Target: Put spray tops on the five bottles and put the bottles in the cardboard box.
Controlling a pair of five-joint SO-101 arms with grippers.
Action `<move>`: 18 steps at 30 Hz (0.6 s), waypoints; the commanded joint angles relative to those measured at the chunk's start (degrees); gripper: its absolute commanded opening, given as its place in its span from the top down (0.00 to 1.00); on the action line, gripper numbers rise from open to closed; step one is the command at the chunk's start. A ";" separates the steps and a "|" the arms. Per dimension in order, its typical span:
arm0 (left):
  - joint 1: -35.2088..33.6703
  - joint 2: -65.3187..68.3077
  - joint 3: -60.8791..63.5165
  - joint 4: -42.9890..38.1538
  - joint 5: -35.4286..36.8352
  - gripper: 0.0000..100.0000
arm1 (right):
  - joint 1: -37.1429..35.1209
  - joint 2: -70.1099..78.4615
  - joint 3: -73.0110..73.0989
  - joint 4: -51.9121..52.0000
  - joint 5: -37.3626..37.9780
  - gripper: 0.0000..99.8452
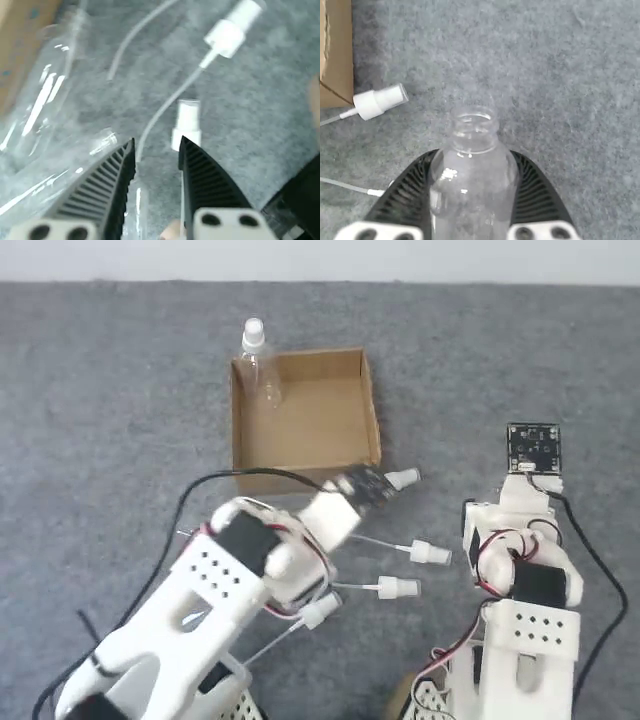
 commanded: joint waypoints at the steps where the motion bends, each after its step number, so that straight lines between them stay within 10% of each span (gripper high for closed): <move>1: 6.07 3.43 -0.75 -0.35 0.09 0.86 | 0.75 -1.71 -0.44 -1.80 -0.70 0.98; 18: 10.02 24.18 -1.80 -4.40 6.68 0.82 | 2.51 -1.71 -0.44 -1.98 -0.62 0.98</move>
